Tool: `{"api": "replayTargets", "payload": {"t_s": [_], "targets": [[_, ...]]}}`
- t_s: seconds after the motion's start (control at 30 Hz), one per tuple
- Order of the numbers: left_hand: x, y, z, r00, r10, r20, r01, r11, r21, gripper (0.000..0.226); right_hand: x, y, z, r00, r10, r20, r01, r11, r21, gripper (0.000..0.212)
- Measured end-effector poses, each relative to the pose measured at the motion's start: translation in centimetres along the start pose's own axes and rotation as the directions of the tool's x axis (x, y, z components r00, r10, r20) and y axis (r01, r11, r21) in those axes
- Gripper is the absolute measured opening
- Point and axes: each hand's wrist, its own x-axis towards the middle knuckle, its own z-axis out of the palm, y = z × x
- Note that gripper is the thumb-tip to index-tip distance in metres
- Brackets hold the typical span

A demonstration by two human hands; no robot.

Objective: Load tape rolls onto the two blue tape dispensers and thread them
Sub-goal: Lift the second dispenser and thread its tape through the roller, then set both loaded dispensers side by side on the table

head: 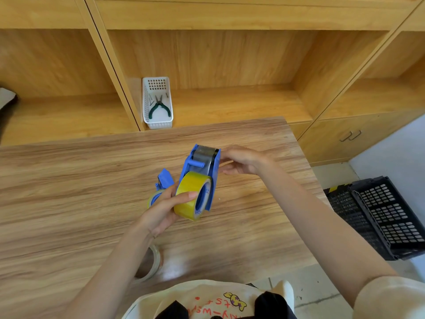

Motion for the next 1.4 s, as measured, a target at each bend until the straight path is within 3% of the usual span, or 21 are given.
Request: {"api": "replayTargets", "payload": {"t_s": [0.17,0.23,0.43,0.53,0.57,0.77,0.93,1.03,1.17,1.23,1.3,1.4], "targets": [[0.3,0.0,0.2,1.0,0.0,0.009,-0.001,1.0,0.03,0.095,0.6,1.5,0.9,0.995,0.049,0.085,-0.072,0.953,0.295,0.011],[0.5,-0.1,0.1,1.0,-0.009,0.001,0.009,1.0,0.005,0.084,0.8,1.9,0.9,0.991,0.055,0.124,-0.096,0.931,0.352,0.01],[1.2,-0.6,0.2,0.996,-0.078,-0.049,0.069,0.986,-0.153,0.081,1.1,2.1,1.1,0.997,0.049,0.052,-0.066,0.92,0.386,0.005],[1.8,-0.5,0.5,0.991,-0.091,-0.099,0.062,0.961,-0.268,0.037,1.1,2.3,1.9,0.999,0.003,0.051,-0.023,0.922,0.387,0.016],[2.0,-0.4,0.8,0.988,-0.104,-0.113,0.065,0.951,-0.302,0.032,1.0,2.6,2.4,0.997,-0.02,0.068,-0.006,0.932,0.363,0.024],[2.9,-0.1,1.2,0.985,-0.113,-0.132,0.062,0.939,-0.339,0.048,1.5,3.5,4.3,0.987,-0.159,-0.005,0.156,0.958,0.242,0.044],[3.4,-0.3,-0.1,0.98,-0.155,-0.128,0.132,0.977,-0.17,0.059,1.5,3.6,3.3,0.974,-0.22,-0.046,0.224,0.968,0.116,0.052],[3.6,-0.7,-0.9,0.952,-0.159,-0.261,0.144,0.987,-0.076,0.054,2.1,3.9,2.9,0.958,-0.261,-0.118,0.259,0.965,-0.037,0.056],[4.3,-1.8,-1.2,0.907,-0.036,-0.419,0.151,0.958,0.244,0.035,4.2,5.1,2.7,0.913,-0.36,-0.191,0.298,0.909,-0.29,0.06],[4.7,-2.5,-1.6,0.89,0.156,-0.428,0.055,0.896,0.441,0.032,5.3,5.8,3.0,0.888,-0.404,-0.22,0.287,0.861,-0.421,0.059],[5.4,-3.1,-2.6,0.871,0.325,-0.368,-0.009,0.76,0.65,0.024,6.4,6.3,3.5,0.874,-0.428,-0.232,0.258,0.812,-0.524,0.058],[6.2,-3.5,-3.4,0.878,0.365,-0.309,0.048,0.576,0.816,0.026,7.8,7.1,4.7,0.868,-0.429,-0.25,0.202,0.765,-0.611,0.06]]}}
